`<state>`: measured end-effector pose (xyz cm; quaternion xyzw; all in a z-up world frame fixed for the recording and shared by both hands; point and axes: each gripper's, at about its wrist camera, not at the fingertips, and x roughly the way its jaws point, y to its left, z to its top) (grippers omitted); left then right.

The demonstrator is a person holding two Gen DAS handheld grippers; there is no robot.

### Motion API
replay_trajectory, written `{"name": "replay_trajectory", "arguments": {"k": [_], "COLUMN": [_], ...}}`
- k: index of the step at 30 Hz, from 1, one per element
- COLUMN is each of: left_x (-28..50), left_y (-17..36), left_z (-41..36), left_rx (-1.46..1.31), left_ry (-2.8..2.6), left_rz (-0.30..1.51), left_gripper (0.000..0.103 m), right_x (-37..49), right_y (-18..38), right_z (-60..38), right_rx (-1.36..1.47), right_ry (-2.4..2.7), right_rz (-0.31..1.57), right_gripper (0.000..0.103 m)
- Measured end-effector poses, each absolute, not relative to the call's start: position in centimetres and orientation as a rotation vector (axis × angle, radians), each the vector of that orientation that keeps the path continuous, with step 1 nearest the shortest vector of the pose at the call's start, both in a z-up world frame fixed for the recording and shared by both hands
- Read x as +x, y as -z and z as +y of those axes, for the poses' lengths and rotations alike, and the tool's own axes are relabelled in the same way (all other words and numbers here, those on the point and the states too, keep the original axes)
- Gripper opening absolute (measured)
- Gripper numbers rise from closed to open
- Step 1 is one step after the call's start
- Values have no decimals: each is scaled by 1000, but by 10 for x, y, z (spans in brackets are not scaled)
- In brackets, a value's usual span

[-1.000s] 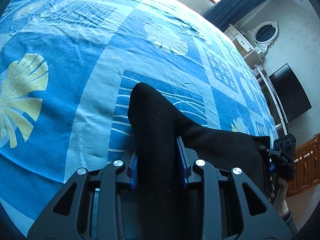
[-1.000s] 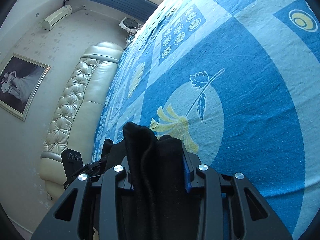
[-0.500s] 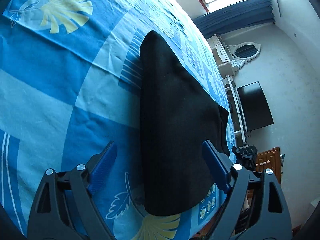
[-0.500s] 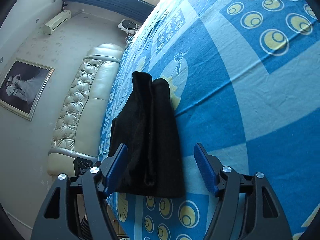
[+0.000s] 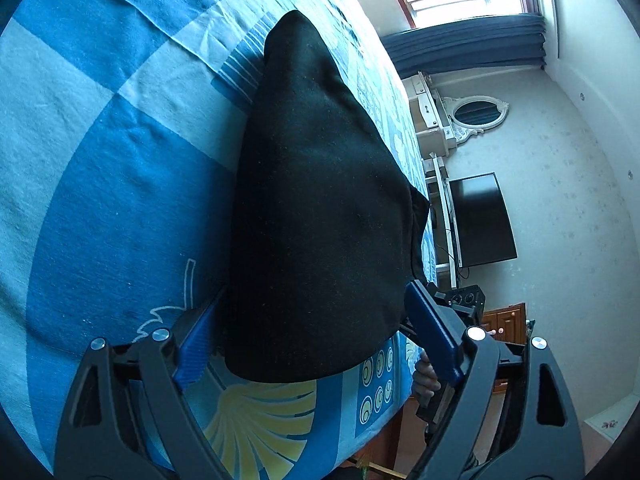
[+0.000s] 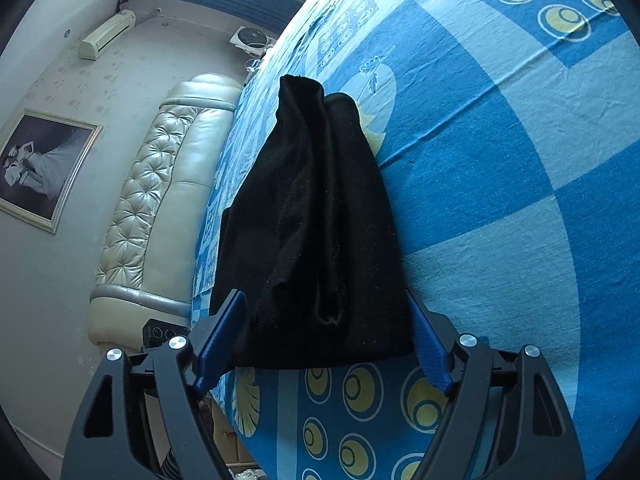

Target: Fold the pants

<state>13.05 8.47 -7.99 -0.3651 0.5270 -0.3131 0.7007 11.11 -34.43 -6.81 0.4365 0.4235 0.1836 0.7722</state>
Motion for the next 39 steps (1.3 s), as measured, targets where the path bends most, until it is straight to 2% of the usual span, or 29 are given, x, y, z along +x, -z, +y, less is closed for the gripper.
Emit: {"name": "replay_trajectory", "arguments": {"k": [2,3,4,8,10,16,39], "left_x": [131,132,132,131,129,126,117], "left_y": [80,81,82,79,75,65,50], "left_z": [80,79,79,79,77,76,70], "left_rx": [-779,-759,-750,-701,-681,-650,-542], "left_ry": [671,652,642,624,613,592,570], "left_rz": [1188,1199,1199,1192,1186,1180,1181], "left_gripper": [70,60,55,43,39,35,35], "right_x": [112,112,112,108,104,94,55], "right_y": [68,69,71,72,71,69,78], "right_z": [-342,-342,-341,-343,-342,-344,-341], "right_rx": [928,919,916,956,954,972,1021], "right_ry": [-385,-376,-373,-391,-389,-390,-399], "right_rz": [932,942,957,938,928,904,911], "right_gripper": [74,65,58,38,36,34,34]}}
